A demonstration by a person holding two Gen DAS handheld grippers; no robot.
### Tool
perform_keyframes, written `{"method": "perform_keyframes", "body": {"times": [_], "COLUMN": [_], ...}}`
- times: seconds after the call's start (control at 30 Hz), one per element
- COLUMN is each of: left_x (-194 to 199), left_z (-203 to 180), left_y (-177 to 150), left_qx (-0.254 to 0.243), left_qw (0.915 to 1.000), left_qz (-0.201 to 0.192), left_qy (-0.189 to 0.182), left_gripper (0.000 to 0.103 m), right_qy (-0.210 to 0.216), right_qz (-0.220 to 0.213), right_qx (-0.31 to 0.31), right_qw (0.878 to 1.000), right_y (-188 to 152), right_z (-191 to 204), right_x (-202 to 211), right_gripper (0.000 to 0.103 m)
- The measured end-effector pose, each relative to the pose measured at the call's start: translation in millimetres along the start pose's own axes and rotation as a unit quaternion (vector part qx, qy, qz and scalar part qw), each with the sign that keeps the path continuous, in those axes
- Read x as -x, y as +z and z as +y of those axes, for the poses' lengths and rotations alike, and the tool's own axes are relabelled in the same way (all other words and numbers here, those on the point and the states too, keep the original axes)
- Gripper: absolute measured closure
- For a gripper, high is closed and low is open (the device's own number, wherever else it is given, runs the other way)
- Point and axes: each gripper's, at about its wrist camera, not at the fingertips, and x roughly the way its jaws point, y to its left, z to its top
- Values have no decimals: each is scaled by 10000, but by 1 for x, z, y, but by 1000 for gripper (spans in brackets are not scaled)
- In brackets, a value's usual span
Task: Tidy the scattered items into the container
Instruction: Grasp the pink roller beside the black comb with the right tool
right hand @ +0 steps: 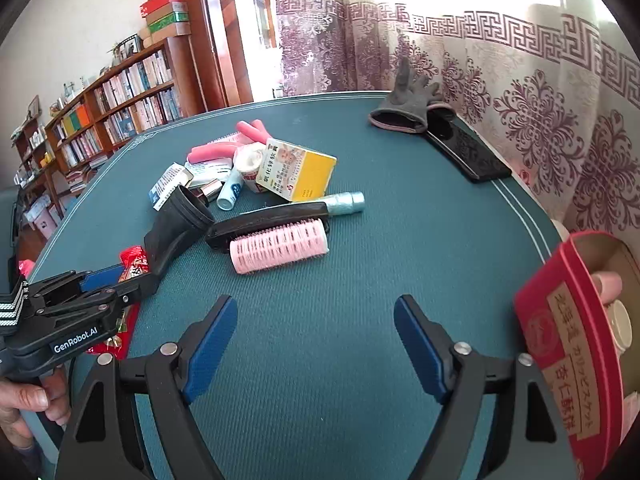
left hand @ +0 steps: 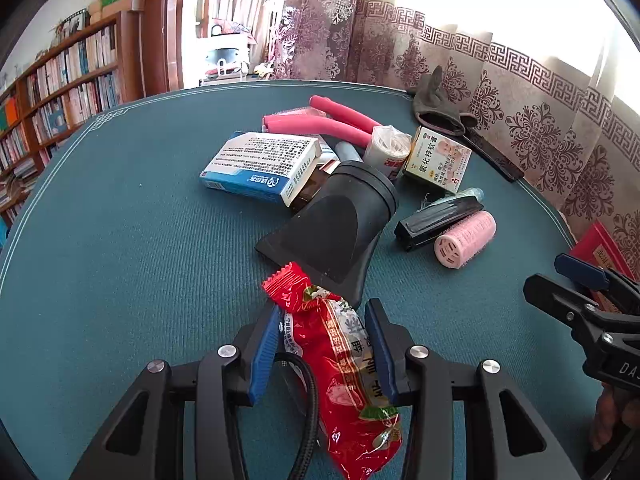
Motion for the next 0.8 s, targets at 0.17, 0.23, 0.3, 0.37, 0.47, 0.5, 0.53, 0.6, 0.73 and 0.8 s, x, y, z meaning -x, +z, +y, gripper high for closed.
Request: {"method": "perform_keyframes", "body": {"times": [0.17,0.23,0.3,0.37,0.47,0.5,0.53,0.6,0.73,0.8], "left_x": [-1,-1,-2,-2,-1,0,1,2,6,9], "left_z": [1,2,2,2,-1,-3,-5,-9,-9,-7], "left_y": [0,0,0,0,-1,-2,-3,-7,-11,-13], "left_qx": [23,35,46,43,-10,-37,-64,-136,-209,-227], "left_qw": [10000,9999,9999,9999,9998,9997,9997,9997,9996,9996], "left_qz": [19,26,36,47,86,109,132,156,167,146], "left_qy": [-68,-90,-91,-106,-157,-199,-209,-127,-98,-2], "left_gripper": [58,58,55,54,39,28,25,25,32,49], "right_qy": [30,-7,9,215,284,268,276,452,532,510], "right_qz": [154,216,272,303,324,329,328,364,355,351], "right_qx": [374,459,494,442,482,523,554,550,586,599], "right_qw": [9992,9987,9984,9983,9979,9977,9975,9968,9962,9963], "right_y": [16,21,26,30,31,30,28,26,22,19], "right_z": [13,15,15,14,18,19,20,21,25,25], "right_x": [-30,-41,-51,-57,-60,-60,-59,-58,-52,-48], "right_gripper": [17,16,16,16,16,16,21,33,68,73]}}
